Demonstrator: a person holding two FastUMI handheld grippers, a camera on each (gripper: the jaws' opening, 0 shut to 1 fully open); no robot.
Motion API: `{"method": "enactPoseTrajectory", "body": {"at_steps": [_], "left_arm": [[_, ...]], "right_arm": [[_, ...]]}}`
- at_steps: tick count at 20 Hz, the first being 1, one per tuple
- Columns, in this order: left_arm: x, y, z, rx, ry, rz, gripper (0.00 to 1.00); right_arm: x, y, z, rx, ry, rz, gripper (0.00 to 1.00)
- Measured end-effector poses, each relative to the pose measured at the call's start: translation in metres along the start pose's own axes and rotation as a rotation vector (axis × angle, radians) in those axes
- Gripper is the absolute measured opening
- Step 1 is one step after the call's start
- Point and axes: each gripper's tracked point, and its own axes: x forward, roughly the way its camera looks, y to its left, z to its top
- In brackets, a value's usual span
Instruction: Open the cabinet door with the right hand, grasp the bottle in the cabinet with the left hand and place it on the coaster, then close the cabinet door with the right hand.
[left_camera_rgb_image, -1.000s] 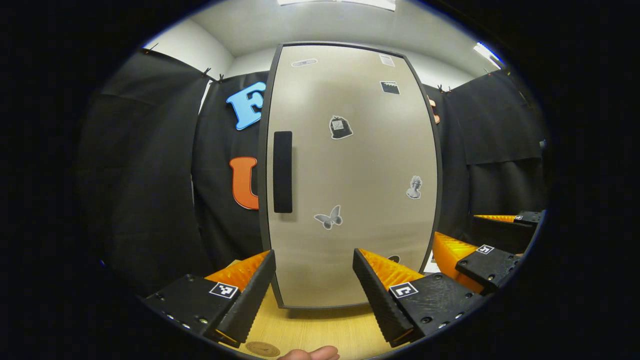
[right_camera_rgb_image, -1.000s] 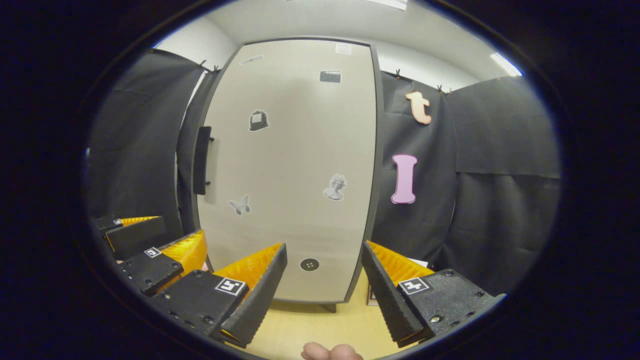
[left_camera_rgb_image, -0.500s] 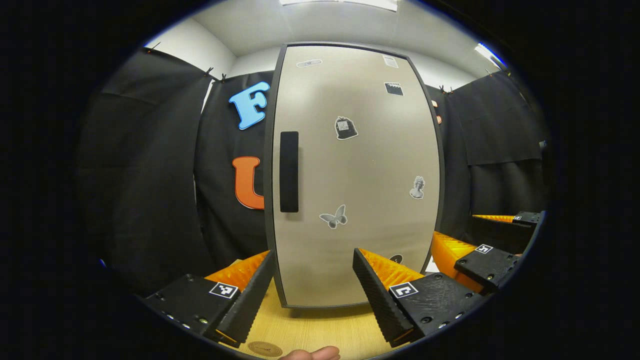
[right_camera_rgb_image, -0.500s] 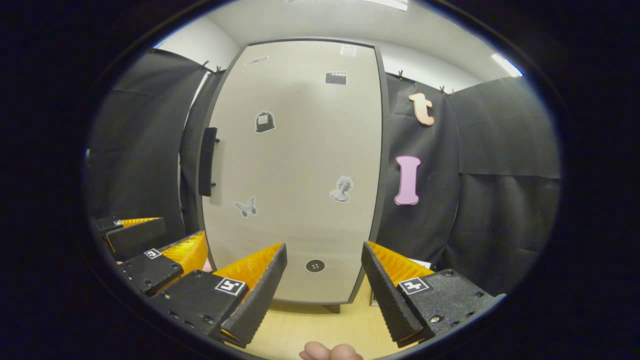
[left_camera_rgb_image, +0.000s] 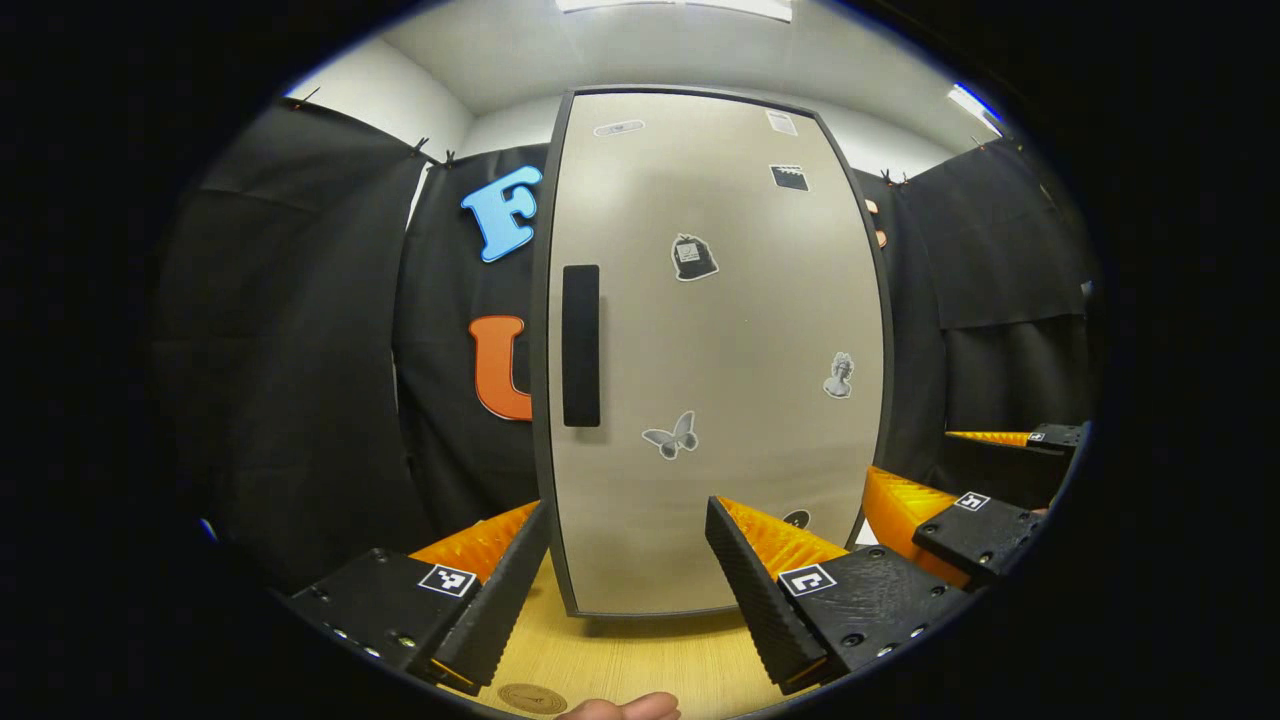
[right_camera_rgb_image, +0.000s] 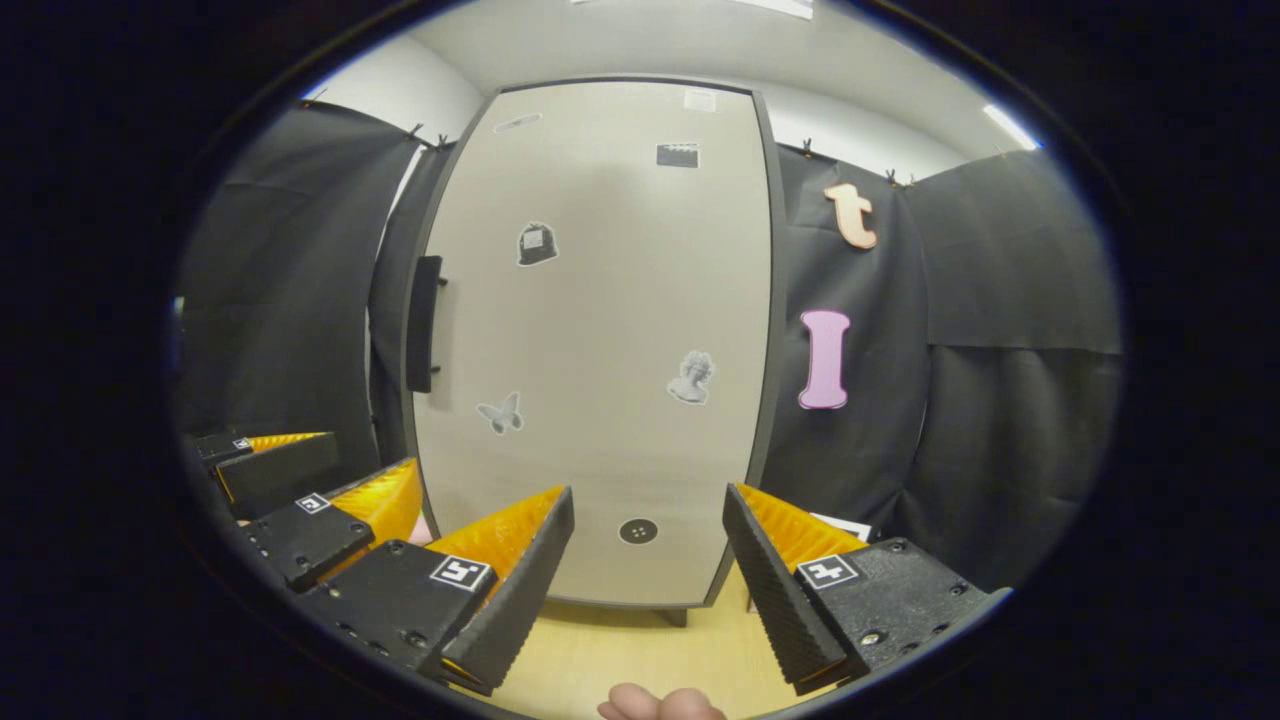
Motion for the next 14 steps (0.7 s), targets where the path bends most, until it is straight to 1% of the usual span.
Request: {"method": "enactPoseTrajectory", "body": {"at_steps": [4, 6, 7, 9, 12, 14], "left_arm": [[-0.002, 0.006, -0.001, -0.002, 0.003, 0.017, 0.94], [0.002, 0.010, 0.004, 0.010, -0.017, 0.020, 0.94], [0.003, 0.015, 0.004, 0.022, -0.018, 0.033, 0.94], [0.002, 0.020, 0.004, 0.014, -0.017, 0.051, 0.94], [-0.006, 0.025, 0.006, -0.017, -0.017, 0.067, 0.94], [-0.013, 0.026, 0.005, -0.019, -0.015, 0.069, 0.94]], "right_arm": [[0.007, -0.011, 0.002, 0.025, -0.003, -0.011, 0.99], [0.014, -0.014, 0.002, 0.036, 0.003, -0.016, 0.99], [0.016, -0.015, 0.002, 0.038, 0.004, -0.014, 0.99], [0.020, -0.017, 0.006, 0.042, -0.004, -0.017, 0.99], [0.029, -0.013, 0.012, 0.046, -0.009, 0.001, 0.99], [0.036, -0.006, 0.022, 0.045, -0.028, 0.024, 0.98]]}}
